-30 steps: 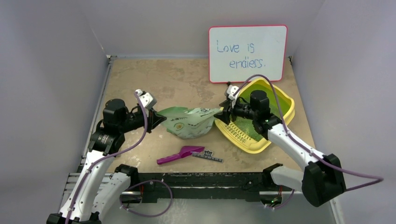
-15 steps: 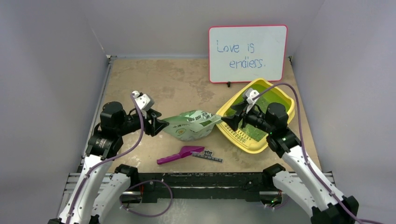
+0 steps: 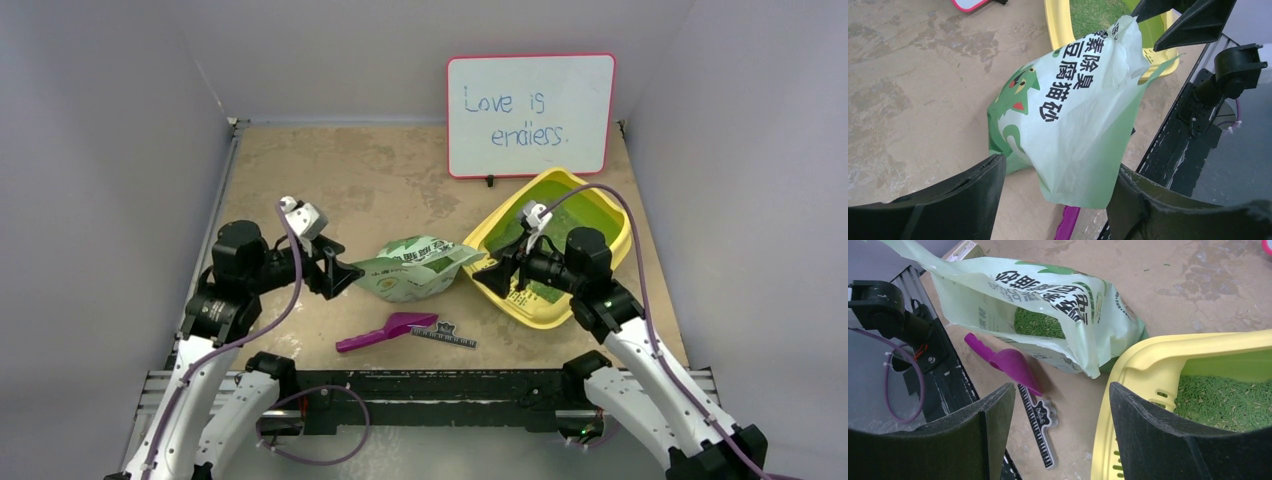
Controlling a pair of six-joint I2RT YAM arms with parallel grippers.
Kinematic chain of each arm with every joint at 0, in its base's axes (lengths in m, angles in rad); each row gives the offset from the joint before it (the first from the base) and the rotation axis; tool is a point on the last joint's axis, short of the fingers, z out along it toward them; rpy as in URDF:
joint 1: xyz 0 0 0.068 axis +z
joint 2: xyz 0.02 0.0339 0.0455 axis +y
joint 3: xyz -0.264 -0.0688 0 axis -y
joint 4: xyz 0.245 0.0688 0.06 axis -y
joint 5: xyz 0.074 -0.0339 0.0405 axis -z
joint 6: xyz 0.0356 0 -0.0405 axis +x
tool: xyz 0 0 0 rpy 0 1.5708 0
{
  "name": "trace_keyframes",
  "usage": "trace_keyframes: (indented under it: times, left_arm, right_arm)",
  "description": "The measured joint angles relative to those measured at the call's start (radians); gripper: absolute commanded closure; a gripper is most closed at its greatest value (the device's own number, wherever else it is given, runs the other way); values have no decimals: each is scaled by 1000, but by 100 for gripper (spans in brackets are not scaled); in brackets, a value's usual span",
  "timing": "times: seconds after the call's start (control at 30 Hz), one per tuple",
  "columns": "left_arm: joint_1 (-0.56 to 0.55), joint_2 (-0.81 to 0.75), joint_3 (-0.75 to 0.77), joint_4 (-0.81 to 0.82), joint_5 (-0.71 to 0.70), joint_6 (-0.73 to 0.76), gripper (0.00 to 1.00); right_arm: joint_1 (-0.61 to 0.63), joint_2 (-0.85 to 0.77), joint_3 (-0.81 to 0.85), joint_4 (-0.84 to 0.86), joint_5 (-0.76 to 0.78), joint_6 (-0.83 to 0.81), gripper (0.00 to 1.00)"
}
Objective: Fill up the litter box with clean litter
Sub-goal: Pick up the spatula from the center of the board.
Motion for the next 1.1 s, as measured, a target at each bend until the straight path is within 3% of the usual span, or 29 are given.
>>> trace_keyframes:
  times: [0.17, 0.37, 0.53, 0.67, 0.83, 0.97, 1.1]
  left_arm:
    - [0, -23, 49, -11, -25, -37, 24]
    - [0, -102, 113, -53, -200, -188, 22]
    - [0, -66, 178, -167, -336, -355, 31]
    - [0, -36, 133, -260, -411, -484, 31]
    - [0, -109, 33, -329, -533, -643, 31]
    - [0, -158, -4, -319, -598, -739, 32]
    - [0, -125, -29, -312, -644, -782, 32]
  right_arm:
    - [0, -47, 24, -54, 9, 1, 28]
    - [0, -127, 27, -138, 43, 48, 32]
    - [0, -206, -2, -182, 43, 129, 35]
    - [0, -279, -80, -182, 17, 175, 38]
    - [23, -315, -182, -159, -3, 176, 38]
    - [128, -287, -208, -112, 38, 142, 37]
    - [375, -72, -199, 2, 198, 67, 36]
